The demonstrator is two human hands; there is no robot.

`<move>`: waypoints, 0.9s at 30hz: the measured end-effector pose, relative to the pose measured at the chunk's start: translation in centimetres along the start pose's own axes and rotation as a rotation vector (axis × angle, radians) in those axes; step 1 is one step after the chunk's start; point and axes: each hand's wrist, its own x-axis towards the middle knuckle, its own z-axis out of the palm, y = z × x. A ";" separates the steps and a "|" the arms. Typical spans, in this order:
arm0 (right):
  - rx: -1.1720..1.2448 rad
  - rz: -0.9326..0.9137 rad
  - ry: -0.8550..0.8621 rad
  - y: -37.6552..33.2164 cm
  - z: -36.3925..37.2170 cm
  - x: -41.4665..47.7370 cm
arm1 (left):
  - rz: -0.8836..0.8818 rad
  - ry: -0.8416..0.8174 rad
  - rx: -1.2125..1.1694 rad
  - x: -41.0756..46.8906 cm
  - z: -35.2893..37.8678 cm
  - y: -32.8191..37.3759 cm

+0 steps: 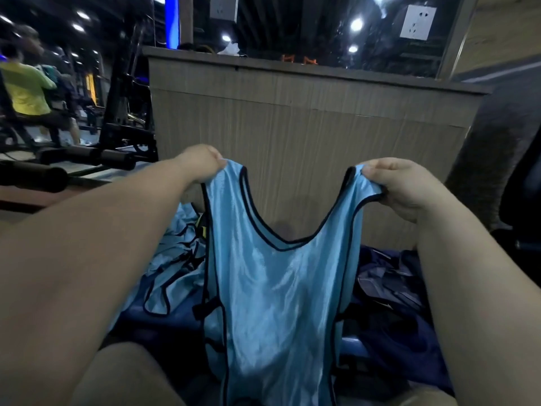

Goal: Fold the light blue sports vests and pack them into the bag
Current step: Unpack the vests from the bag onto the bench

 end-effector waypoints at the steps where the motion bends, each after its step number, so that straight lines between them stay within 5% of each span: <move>1: 0.005 0.004 0.003 0.2 -0.3 0.1 | -0.024 0.023 0.042 0.0 -0.2 -0.1; 7: -0.538 0.050 0.111 1.3 -0.7 0.3 | -0.130 0.075 0.178 0.7 -0.8 -2.6; 10: -0.619 0.031 0.036 1.2 0.6 0.1 | -0.140 0.080 0.012 0.8 -0.3 -2.2; 16: -0.501 -0.137 -0.094 0.0 4.5 -0.1 | 0.107 -0.132 -0.350 -3.0 2.4 4.3; 21: -0.391 -0.306 -0.156 -1.5 7.0 -0.1 | 0.377 -0.367 -0.292 -5.5 3.6 7.5; 27: -0.339 -0.364 -0.017 -0.8 7.0 0.0 | 0.419 -0.434 -0.322 -4.7 4.0 7.3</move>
